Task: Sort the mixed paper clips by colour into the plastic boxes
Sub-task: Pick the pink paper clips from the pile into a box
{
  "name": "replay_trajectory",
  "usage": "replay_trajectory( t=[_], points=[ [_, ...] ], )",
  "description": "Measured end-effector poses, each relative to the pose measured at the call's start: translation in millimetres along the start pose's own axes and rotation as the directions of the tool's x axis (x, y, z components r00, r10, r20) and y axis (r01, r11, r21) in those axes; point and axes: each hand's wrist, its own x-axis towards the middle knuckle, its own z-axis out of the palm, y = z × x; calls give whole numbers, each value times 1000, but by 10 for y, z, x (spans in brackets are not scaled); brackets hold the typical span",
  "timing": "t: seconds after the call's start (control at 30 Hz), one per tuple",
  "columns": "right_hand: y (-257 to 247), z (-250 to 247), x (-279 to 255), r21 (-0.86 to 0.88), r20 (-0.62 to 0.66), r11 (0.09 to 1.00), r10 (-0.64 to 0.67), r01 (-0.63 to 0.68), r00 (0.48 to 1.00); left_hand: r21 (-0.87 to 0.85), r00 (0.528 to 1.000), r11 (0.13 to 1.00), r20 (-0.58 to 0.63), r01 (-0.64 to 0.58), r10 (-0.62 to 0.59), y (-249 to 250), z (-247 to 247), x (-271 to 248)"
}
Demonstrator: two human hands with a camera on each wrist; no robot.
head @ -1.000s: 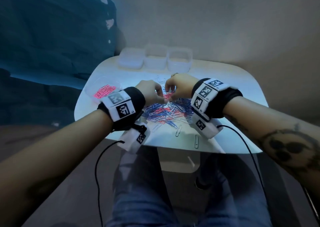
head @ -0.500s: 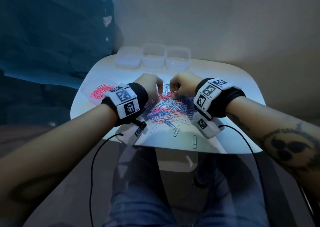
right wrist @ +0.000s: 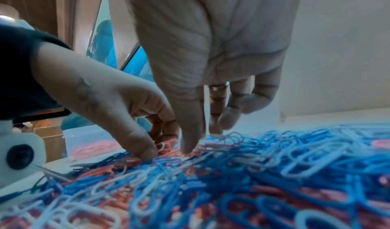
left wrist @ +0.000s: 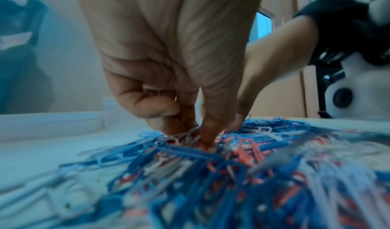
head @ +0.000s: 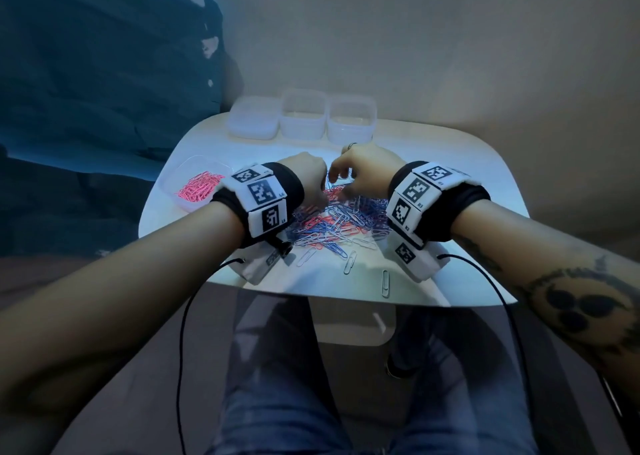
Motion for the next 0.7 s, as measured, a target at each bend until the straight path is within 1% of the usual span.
replay_trajectory(
  t=[0.07, 0.2, 0.33, 0.47, 0.57, 0.63, 0.7],
  points=[
    [-43, 17, 13, -32, 12, 999, -36, 36, 999, 0, 1000, 1000, 29, -8, 8, 10, -20, 7],
    [-55, 42, 56, -49, -6, 999, -24, 24, 1000, -21, 999, 1000, 47, -16, 17, -22, -41, 16],
    [-41, 59, 88, -14, -13, 999, -38, 38, 999, -102, 1000, 995, 7, -9, 9, -104, -8, 42],
    [-26, 63, 91, 10, -21, 999, -43, 43, 999, -204, 999, 978, -26, -39, 34, -159, 35, 43],
    [-9, 63, 87, 6, -40, 998, -56, 56, 998, -311, 996, 948, -74, -67, 46, -188, 16, -3],
    [10, 42, 72, 29, -51, 999, -43, 45, 998, -361, 995, 930, -95, -69, 37, -222, 10, -14],
    [42, 0, 56, 72, -45, 997, -22, 25, 999, -393, 996, 919, -94, -42, 5, -260, 17, -30]
  ],
)
